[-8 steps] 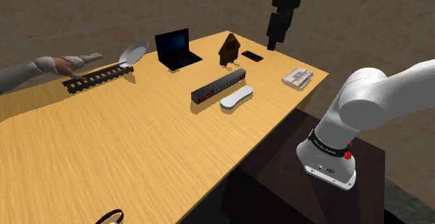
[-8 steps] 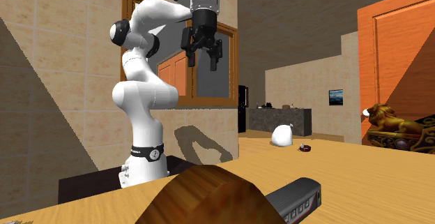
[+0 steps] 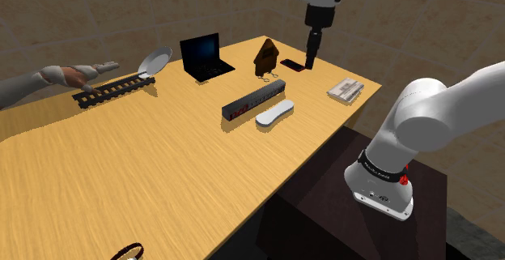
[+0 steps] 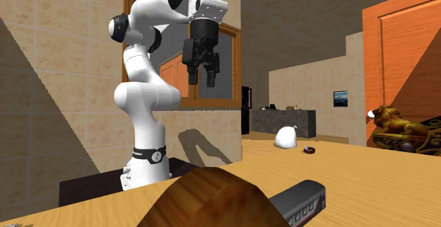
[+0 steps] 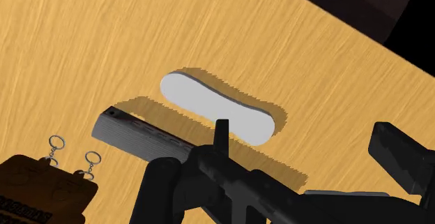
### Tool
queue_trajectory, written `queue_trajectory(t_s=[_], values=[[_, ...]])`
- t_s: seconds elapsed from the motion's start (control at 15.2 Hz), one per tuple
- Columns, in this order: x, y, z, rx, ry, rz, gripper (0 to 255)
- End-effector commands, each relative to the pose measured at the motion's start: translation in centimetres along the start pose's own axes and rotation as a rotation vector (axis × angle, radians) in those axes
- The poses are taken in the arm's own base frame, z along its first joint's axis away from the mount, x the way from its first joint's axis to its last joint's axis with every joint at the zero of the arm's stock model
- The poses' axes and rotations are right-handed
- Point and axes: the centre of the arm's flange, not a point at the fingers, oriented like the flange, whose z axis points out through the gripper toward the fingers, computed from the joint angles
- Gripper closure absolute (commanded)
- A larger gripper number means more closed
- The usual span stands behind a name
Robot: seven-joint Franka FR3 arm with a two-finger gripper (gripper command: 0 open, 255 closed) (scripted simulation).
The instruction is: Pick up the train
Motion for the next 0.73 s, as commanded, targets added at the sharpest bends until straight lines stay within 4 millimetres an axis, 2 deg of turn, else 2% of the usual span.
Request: queue_trajectory(t_s=[0.0,0.33,0.66], values=[[0.8,1.8,1.6,-0.008,0.005,-0.104,0],[3.9,5.4,5.8,-0.023,0.011,-0.347,0],[7.9,8.3,9.9,-0.039,0.018,-0.589,0]])
